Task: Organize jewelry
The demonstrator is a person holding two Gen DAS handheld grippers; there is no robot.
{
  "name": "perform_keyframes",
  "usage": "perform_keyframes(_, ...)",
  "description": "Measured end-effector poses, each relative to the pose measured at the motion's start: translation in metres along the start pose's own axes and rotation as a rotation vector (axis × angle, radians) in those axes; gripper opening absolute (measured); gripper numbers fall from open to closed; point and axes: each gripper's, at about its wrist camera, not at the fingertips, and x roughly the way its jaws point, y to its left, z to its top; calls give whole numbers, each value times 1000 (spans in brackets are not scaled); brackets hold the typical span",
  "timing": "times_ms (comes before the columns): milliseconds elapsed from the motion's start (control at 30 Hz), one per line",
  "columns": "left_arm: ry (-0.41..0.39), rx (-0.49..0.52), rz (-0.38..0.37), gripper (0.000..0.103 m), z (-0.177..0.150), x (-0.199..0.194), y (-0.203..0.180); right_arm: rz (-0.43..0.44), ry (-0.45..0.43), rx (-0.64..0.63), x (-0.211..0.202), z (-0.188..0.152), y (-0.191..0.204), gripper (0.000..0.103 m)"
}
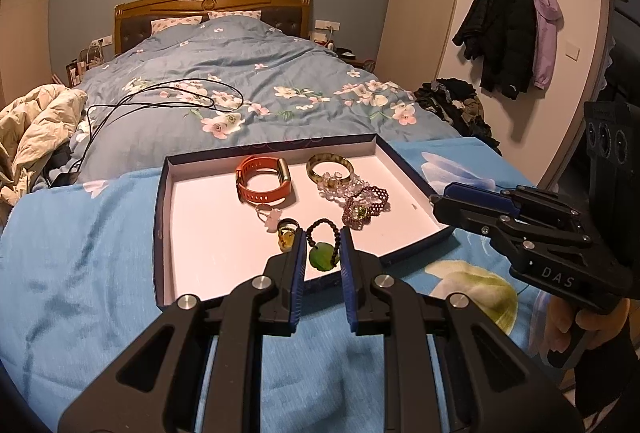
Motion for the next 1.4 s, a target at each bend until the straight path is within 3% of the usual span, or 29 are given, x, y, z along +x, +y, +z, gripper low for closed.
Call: perform_keyframes(1400, 13, -20, 41, 17, 26, 39, 10, -25, 18, 8, 40, 21, -25, 19)
